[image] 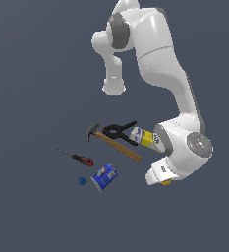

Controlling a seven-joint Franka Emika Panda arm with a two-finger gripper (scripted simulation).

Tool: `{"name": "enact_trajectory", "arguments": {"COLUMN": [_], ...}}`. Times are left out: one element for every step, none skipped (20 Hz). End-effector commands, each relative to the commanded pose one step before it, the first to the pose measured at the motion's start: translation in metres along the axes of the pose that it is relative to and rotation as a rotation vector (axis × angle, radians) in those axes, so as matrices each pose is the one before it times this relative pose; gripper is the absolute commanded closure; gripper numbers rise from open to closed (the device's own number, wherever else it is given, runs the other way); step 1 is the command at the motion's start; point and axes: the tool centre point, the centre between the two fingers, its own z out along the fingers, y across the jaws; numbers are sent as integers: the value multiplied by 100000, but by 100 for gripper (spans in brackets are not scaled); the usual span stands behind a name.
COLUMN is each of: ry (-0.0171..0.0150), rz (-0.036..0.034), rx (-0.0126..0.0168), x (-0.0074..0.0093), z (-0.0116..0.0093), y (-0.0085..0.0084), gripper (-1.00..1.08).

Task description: Pick up a designated object from a clutter of objects.

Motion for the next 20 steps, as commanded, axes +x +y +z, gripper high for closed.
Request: {"name": "enact_trajectory", "arguments": {"ry": [134,0,0,0,0,0,0,0,0,0,0,0,0,0,0,0,0,0,0,0], "rz": [41,0,0,0,0,0,0,0,0,0,0,0,0,0,0,0,0,0,0,0], "rx": [-11,0,0,0,0,0,0,0,0,0,0,0,0,0,0,0,0,0,0,0], "x": [-40,-66,-81,-96,-112,-128,-144,-162,-179,-197,-216,-236,-256,-278,-299,-311,-312,-312,-311,-310], "z": [-312,-184,-227,-270,-315,-360,-408,-456,-507,-560,-615,-673,-733,-798,-863,-900,-907,-910,-913,-916], "y": [240,163,200,238,278,318,359,402,447,493,541,592,645,700,757,788,793,795,796,797], "gripper": [108,108,108,108,108,108,108,108,108,108,108,108,108,108,108,108,108,108,108,108]}}
